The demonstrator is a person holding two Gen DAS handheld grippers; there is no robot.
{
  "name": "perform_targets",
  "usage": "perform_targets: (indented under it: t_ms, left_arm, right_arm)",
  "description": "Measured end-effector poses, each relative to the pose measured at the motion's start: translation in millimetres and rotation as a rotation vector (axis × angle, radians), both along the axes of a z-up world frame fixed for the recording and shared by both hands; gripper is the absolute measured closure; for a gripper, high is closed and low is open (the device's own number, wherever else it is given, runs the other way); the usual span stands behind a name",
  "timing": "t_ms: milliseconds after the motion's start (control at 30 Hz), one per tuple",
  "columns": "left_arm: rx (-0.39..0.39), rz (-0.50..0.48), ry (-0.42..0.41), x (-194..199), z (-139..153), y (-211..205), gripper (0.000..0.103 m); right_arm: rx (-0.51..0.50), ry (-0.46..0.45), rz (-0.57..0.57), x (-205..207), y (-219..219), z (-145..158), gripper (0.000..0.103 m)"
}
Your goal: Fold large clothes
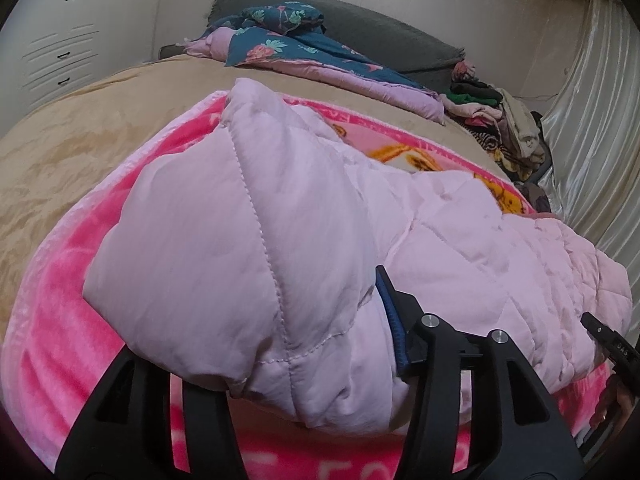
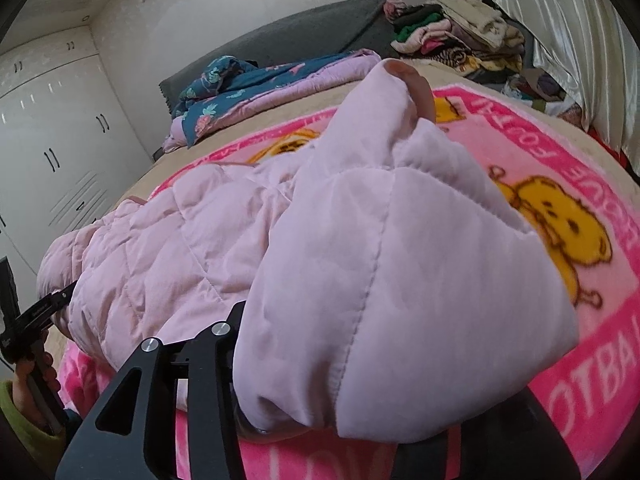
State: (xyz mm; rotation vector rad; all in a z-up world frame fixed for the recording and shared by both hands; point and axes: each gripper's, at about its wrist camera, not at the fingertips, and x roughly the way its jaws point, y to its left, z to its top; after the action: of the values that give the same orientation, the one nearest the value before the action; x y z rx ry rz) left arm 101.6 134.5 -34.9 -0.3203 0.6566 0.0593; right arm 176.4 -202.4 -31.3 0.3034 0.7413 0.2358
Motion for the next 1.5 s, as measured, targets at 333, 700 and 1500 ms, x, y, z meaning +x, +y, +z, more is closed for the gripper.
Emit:
perform_targets:
  t_ms: [333,700,1500]
  left_arm:
    - [-0.005,0.008,0.016,-2.4,-7.9,2.9,0.056]
    - [-0.007,0.020,0.038,-7.2,-14.6,4.1,0.041]
    - [-0.027,0.063,0.084,-34.3,-2.5,16.3,0.010]
  right_arm:
    - [0.030,0.022,-0.012,-1.0,-7.8,-8.8,0.056]
    - [0.056,0.072,-0.032,-2.9,-12.2,-16.6,0.025]
    - [0.021,0.060,-0.068,-49.8,-38.1,5.5,0.005]
